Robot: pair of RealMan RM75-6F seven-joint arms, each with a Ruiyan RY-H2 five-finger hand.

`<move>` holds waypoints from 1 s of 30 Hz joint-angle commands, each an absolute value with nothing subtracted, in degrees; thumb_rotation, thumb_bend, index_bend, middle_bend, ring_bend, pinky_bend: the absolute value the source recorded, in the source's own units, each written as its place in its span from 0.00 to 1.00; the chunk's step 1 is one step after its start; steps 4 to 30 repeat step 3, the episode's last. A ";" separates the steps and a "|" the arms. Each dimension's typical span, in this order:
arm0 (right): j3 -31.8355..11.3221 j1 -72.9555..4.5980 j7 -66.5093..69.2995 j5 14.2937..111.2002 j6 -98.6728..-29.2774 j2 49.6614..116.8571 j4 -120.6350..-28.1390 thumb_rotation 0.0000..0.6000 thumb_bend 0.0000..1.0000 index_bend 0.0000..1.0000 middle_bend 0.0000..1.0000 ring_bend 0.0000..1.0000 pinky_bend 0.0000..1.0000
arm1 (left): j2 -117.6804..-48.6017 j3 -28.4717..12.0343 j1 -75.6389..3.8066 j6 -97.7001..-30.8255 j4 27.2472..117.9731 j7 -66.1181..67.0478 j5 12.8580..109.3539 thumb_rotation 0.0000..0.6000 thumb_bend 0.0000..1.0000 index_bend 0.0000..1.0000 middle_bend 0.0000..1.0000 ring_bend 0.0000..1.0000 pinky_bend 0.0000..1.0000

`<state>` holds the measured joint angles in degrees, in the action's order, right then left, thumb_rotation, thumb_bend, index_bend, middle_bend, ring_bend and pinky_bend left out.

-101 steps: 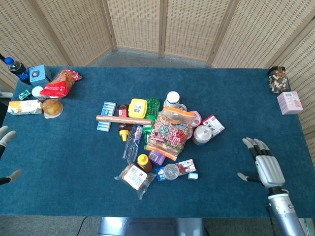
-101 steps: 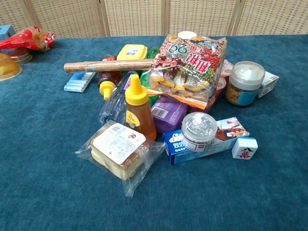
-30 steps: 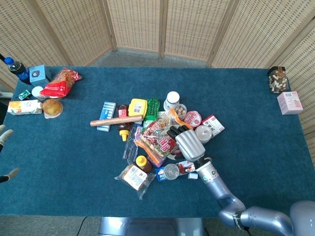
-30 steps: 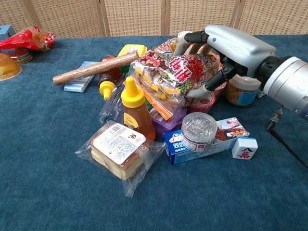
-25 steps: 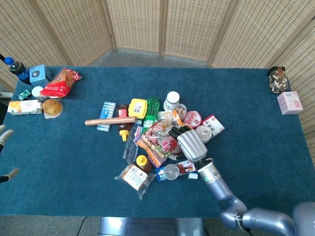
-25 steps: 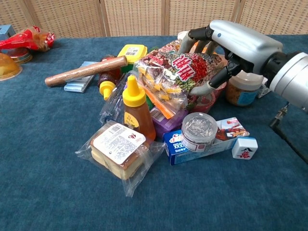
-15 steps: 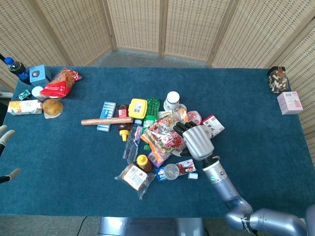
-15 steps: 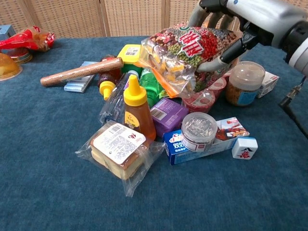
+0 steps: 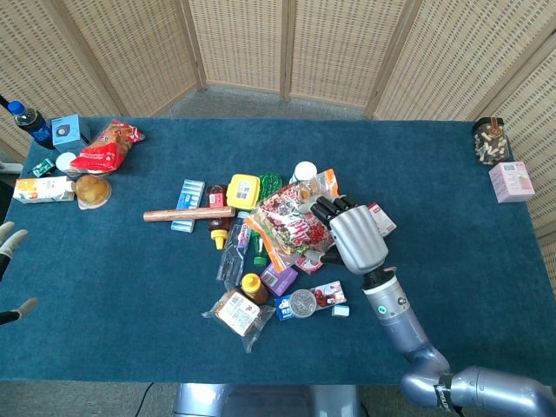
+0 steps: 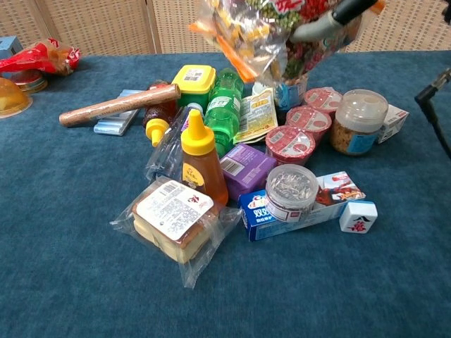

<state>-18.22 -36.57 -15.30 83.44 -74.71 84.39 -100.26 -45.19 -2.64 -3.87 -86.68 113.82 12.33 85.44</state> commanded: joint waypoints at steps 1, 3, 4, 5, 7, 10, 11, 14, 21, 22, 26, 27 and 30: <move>-18.95 -36.73 -16.43 83.32 -75.29 83.50 -101.82 1.00 0.04 0.46 0.69 0.41 0.55 | -45.19 -2.60 -3.88 -86.65 113.86 12.37 85.54 1.00 0.04 0.11 0.00 0.00 0.00; -19.17 -36.74 -17.19 83.31 -75.61 83.12 -102.75 1.00 0.04 0.46 0.69 0.41 0.55 | -45.22 -2.54 -3.88 -86.65 113.89 12.41 85.67 1.00 0.04 0.11 0.00 0.00 0.00; -19.17 -36.74 -17.19 83.31 -75.61 83.12 -102.75 1.00 0.04 0.46 0.69 0.41 0.55 | -45.22 -2.54 -3.88 -86.65 113.89 12.41 85.67 1.00 0.04 0.11 0.00 0.00 0.00; -19.17 -36.74 -17.19 83.31 -75.61 83.12 -102.75 1.00 0.04 0.46 0.69 0.41 0.55 | -45.22 -2.54 -3.88 -86.65 113.89 12.41 85.67 1.00 0.04 0.11 0.00 0.00 0.00; -19.17 -36.74 -17.19 83.31 -75.61 83.12 -102.75 1.00 0.04 0.46 0.69 0.41 0.55 | -45.22 -2.54 -3.88 -86.65 113.89 12.41 85.67 1.00 0.04 0.11 0.00 0.00 0.00; -19.17 -36.74 -17.19 83.31 -75.61 83.12 -102.75 1.00 0.04 0.46 0.69 0.41 0.55 | -45.22 -2.54 -3.88 -86.65 113.89 12.41 85.67 1.00 0.04 0.11 0.00 0.00 0.00; -19.17 -36.74 -17.19 83.31 -75.61 83.12 -102.75 1.00 0.04 0.46 0.69 0.41 0.55 | -45.22 -2.54 -3.88 -86.65 113.89 12.41 85.67 1.00 0.04 0.11 0.00 0.00 0.00; -19.17 -36.74 -17.19 83.31 -75.61 83.12 -102.75 1.00 0.04 0.46 0.69 0.41 0.55 | -45.22 -2.54 -3.88 -86.65 113.89 12.41 85.67 1.00 0.04 0.11 0.00 0.00 0.00; -19.17 -36.74 -17.19 83.31 -75.61 83.12 -102.75 1.00 0.04 0.46 0.69 0.41 0.55 | -45.22 -2.54 -3.88 -86.65 113.89 12.41 85.67 1.00 0.04 0.11 0.00 0.00 0.00; -19.17 -36.74 -17.19 83.31 -75.61 83.12 -102.75 1.00 0.04 0.46 0.69 0.41 0.55 | -45.22 -2.54 -3.88 -86.65 113.89 12.41 85.67 1.00 0.04 0.11 0.00 0.00 0.00; -19.17 -36.74 -17.19 83.31 -75.61 83.12 -102.75 1.00 0.04 0.46 0.69 0.41 0.55 | -45.22 -2.54 -3.88 -86.65 113.89 12.41 85.67 1.00 0.04 0.11 0.00 0.00 0.00; -19.17 -36.74 -17.19 83.31 -75.61 83.12 -102.75 1.00 0.04 0.46 0.69 0.41 0.55 | -45.22 -2.54 -3.88 -86.65 113.89 12.41 85.67 1.00 0.04 0.11 0.00 0.00 0.00; -19.17 -36.74 -17.19 83.31 -75.61 83.12 -102.75 1.00 0.04 0.46 0.69 0.41 0.55 | -45.22 -2.54 -3.88 -86.65 113.89 12.41 85.67 1.00 0.04 0.11 0.00 0.00 0.00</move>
